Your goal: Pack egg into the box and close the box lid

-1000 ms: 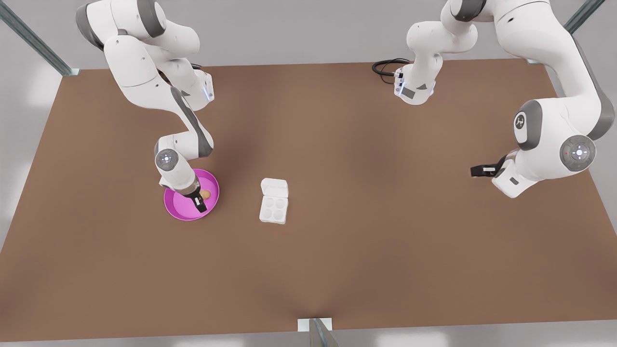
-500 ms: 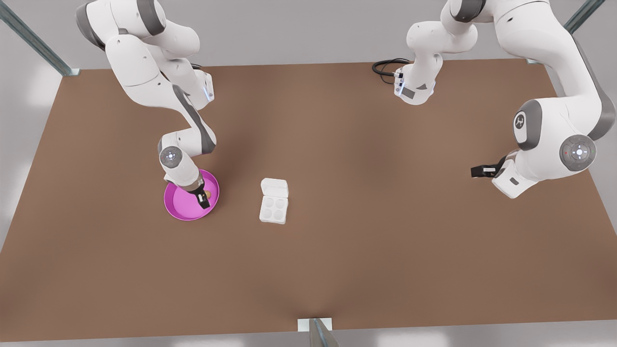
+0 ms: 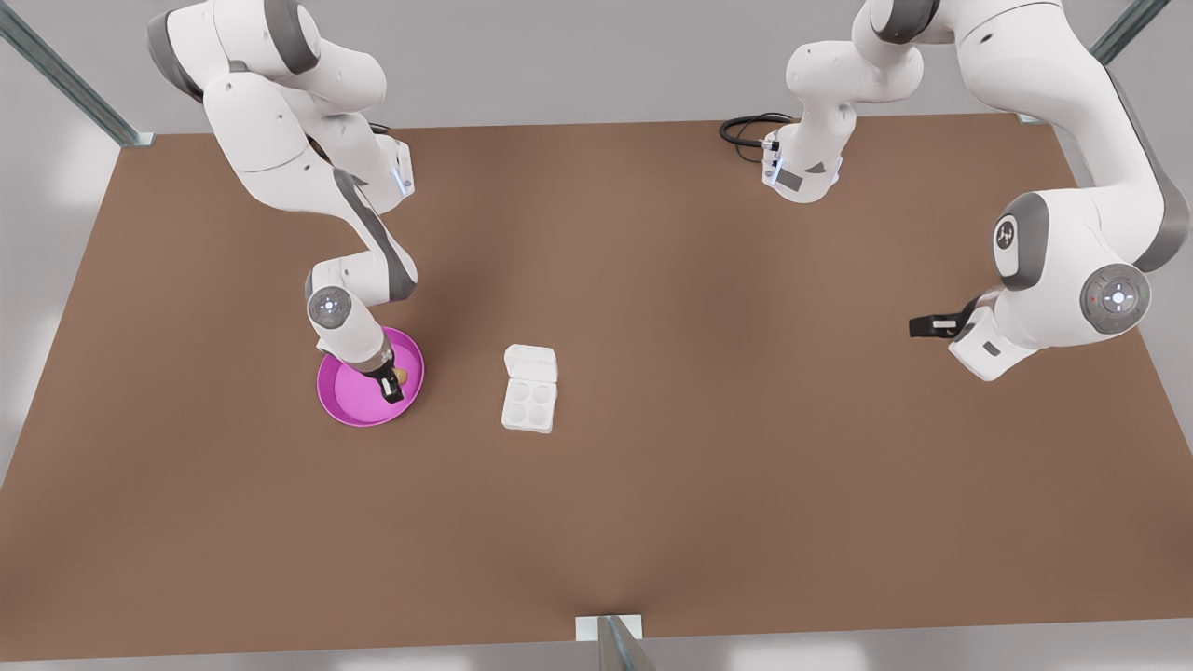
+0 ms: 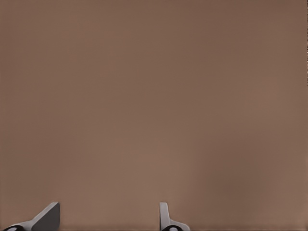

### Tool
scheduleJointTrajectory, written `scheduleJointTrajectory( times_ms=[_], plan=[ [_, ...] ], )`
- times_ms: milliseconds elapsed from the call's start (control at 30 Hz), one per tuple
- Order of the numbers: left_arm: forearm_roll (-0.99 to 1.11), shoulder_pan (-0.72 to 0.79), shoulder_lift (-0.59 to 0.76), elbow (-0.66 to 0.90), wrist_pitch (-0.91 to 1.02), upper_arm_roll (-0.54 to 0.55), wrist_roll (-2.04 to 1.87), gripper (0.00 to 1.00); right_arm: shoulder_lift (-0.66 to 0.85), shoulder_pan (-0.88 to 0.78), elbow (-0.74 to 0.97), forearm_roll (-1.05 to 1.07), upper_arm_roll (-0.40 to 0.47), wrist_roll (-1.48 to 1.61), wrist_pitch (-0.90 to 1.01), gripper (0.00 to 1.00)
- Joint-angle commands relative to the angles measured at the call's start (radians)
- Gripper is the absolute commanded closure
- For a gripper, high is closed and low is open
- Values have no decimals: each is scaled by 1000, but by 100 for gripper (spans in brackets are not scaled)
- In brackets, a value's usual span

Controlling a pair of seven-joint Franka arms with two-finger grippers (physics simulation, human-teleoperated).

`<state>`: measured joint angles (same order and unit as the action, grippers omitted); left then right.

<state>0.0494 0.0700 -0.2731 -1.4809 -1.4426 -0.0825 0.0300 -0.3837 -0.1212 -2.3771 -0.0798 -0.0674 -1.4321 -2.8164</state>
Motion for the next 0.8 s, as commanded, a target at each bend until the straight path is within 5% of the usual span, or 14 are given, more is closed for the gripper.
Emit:
scheduleJointTrajectory(
  times_ms=[0, 767],
  plan=[
    [-3, 1, 5, 2, 34, 1, -2, 0, 0, 1, -1, 0, 0, -4, 0, 27],
    [1, 11, 3, 27, 91, 21, -12, 0, -1, 95, -10, 0, -89, 73, 2, 54]
  ],
)
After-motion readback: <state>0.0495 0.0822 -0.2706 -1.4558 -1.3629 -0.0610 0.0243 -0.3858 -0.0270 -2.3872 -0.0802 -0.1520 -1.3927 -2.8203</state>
